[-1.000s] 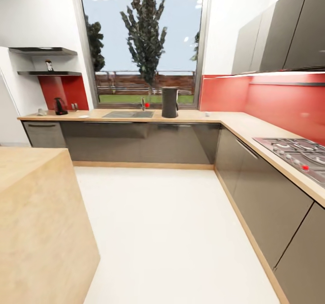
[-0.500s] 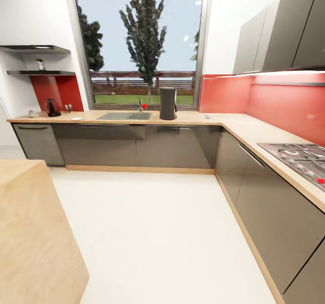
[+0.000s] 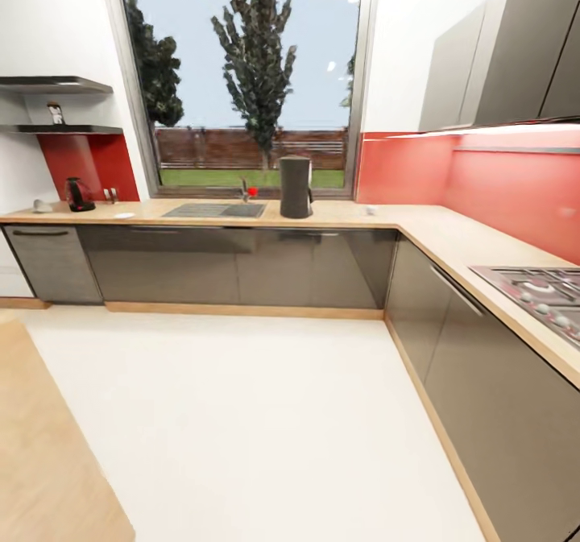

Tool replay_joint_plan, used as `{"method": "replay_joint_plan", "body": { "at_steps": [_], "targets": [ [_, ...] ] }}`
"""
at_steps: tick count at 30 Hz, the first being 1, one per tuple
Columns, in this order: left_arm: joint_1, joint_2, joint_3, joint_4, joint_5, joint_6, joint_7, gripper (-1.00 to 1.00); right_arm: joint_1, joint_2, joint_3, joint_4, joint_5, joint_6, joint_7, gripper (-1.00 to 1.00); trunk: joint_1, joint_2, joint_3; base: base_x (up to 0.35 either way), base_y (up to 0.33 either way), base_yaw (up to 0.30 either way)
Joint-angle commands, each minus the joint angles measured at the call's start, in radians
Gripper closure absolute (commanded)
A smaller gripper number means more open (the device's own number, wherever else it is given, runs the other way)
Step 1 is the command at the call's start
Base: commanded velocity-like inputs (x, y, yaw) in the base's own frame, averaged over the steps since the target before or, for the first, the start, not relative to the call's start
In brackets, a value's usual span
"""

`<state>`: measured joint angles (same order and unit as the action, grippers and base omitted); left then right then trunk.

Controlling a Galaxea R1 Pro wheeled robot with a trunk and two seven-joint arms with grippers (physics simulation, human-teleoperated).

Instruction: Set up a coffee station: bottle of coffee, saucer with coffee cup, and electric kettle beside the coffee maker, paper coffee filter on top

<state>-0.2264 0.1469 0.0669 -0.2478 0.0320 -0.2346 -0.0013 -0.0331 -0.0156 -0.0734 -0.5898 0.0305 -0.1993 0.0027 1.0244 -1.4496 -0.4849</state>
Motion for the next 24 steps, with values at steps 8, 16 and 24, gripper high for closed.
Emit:
{"method": "replay_joint_plan", "body": {
  "at_steps": [8, 16, 24],
  "targets": [
    [-0.001, 0.0, 0.002, 0.001, 0.005, -0.003, 0.0, -1.0, -0.001, 0.002, -0.002, 0.001, 0.003, -0.003, -0.001, -1.0, 0.001, 0.0, -0.001, 0.339, -0.037, 0.0],
    [-0.001, 0.0, 0.002, 0.001, 0.005, -0.003, 0.0, -1.0, -0.001, 0.002, -0.002, 0.001, 0.003, -0.003, -0.001, -1.0, 0.001, 0.0, -0.001, 0.339, -0.013, 0.0],
    [-0.001, 0.0, 0.002, 0.001, 0.004, -0.003, 0.0, -1.0, -0.001, 0.002, -0.002, 0.001, 0.003, -0.003, -0.001, -1.0, 0.001, 0.0, -0.001, 0.339, -0.091, 0.038]
  ]
}}
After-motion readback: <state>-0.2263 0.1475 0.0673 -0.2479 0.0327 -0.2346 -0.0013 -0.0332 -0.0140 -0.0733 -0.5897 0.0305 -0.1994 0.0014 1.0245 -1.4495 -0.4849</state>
